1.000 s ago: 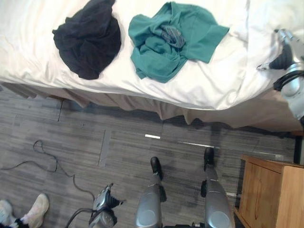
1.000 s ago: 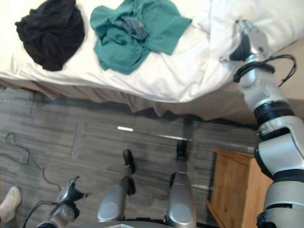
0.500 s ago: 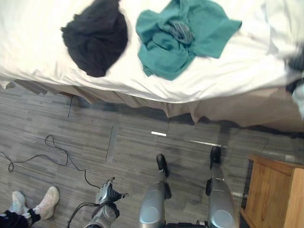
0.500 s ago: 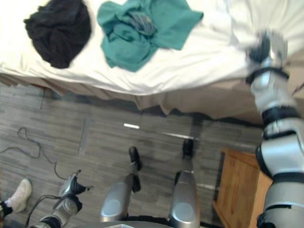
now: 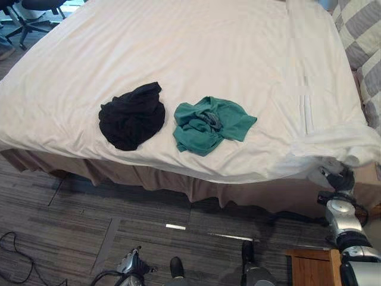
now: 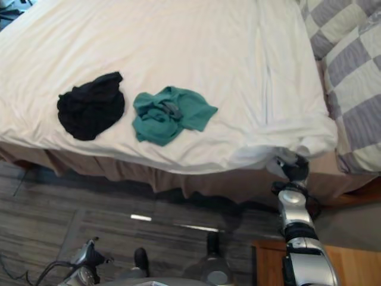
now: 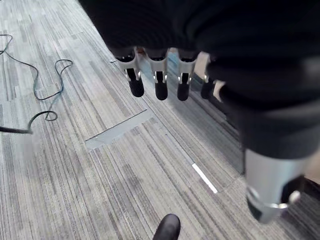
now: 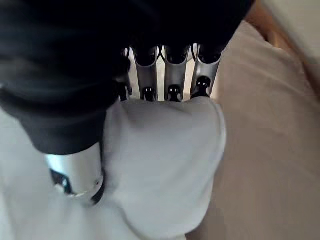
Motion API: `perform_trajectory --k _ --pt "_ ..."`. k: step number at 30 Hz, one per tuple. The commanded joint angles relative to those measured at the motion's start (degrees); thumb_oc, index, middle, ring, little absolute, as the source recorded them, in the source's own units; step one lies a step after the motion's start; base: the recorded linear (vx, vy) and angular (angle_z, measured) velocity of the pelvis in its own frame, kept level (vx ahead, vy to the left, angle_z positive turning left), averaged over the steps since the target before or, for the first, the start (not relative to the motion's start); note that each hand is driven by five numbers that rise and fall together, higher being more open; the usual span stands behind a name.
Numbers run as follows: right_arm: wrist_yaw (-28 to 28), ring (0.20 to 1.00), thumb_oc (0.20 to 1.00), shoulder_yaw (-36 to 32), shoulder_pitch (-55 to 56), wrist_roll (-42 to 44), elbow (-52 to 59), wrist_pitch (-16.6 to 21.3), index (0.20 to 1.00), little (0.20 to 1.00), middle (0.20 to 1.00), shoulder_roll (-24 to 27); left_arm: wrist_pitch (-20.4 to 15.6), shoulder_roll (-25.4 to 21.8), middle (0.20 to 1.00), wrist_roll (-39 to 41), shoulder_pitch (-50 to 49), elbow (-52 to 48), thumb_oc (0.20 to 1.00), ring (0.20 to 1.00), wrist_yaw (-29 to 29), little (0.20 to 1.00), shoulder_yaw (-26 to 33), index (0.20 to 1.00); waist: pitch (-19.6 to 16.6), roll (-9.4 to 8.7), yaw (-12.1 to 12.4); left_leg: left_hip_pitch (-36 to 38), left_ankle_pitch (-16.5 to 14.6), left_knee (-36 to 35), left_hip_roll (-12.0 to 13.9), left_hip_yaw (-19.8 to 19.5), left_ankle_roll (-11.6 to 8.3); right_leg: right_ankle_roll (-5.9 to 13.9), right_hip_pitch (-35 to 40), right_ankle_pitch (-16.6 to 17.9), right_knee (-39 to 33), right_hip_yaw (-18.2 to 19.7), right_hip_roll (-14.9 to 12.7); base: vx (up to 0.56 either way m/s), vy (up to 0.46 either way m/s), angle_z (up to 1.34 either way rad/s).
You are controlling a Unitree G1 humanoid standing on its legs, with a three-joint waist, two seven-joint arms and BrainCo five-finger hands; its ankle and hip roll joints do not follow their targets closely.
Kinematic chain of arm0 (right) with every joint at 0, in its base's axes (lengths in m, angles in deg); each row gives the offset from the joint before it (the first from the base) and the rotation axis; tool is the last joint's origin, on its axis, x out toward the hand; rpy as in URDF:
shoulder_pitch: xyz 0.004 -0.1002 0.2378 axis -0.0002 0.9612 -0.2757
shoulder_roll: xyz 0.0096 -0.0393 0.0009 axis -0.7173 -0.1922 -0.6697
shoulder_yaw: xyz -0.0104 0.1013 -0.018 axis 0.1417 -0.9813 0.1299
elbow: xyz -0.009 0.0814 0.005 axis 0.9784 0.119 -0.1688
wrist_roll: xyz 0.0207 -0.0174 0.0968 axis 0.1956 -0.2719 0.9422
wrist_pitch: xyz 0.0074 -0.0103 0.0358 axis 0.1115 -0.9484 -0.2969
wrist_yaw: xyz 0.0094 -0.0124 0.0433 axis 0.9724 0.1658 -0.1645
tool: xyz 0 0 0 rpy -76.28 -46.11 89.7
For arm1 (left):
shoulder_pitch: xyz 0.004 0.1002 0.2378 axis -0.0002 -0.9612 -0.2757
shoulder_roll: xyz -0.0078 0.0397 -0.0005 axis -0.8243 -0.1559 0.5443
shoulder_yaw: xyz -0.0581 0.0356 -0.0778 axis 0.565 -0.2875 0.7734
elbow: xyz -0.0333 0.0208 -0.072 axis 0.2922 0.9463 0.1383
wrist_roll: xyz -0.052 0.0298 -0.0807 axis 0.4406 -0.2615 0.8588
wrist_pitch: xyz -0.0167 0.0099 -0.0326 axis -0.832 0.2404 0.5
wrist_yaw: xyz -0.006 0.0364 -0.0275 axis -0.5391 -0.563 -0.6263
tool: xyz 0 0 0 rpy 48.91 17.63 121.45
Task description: Tidy up the quilt and then pick up the clothes from the bed and put them into the laundry hamper.
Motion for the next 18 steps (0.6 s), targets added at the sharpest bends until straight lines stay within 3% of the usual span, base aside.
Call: perform_trajectory --k 1,9,14,18 --pt "-0.5 1.000 1.000 -1.5 13.6 7.3 -11.6 -5.9 1.000 1.000 1.000 0.3 0.3 0.5 1.000 0.1 1.3 4.8 1.000 1.000 0.4 1.000 1.6 1.000 1.0 0.93 -4.7 -0.1 -2.5 -0.3 3.6 0.8 -3.33 4.68 -0.3 -7.5 1.2 2.3 -2.0 0.06 0.025 0.08" --pt "4.4 1.000 1.000 -11.9 16.3 14.7 -11.3 -3.9 1.000 1.000 1.000 6.1 0.7 0.8 1.000 2.0 -0.4 6.2 1.000 1.000 0.3 1.000 2.9 1.000 -0.2 -0.53 -5.3 0.9 -3.1 -0.3 4.0 1.3 -3.53 5.08 0.7 -7.3 0.7 2.2 -2.2 0.02 0.017 0.01" --pt "12.6 1.000 1.000 -15.7 19.4 8.3 7.6 -1.7 1.000 1.000 1.000 9.5 1.2 1.2 1.000 3.0 -1.6 6.8 1.000 1.000 -0.6 1.000 5.3 1.000 0.1 -1.26 -5.3 1.2 -3.4 -0.3 4.2 1.2 -3.52 5.11 1.0 -7.4 0.8 2.0 -2.2 0.00 0.012 0.04" --pt "17.5 1.000 1.000 -16.7 19.5 -0.6 21.7 -2.4 1.000 1.000 1.000 11.8 1.7 1.4 1.000 2.7 -2.1 6.9 1.000 1.000 -1.0 1.000 6.5 1.000 0.4 -1.37 -4.8 1.6 -3.6 -0.3 4.3 0.9 -3.40 4.94 1.3 -7.7 1.0 1.8 -2.1 0.01 0.013 -0.12"
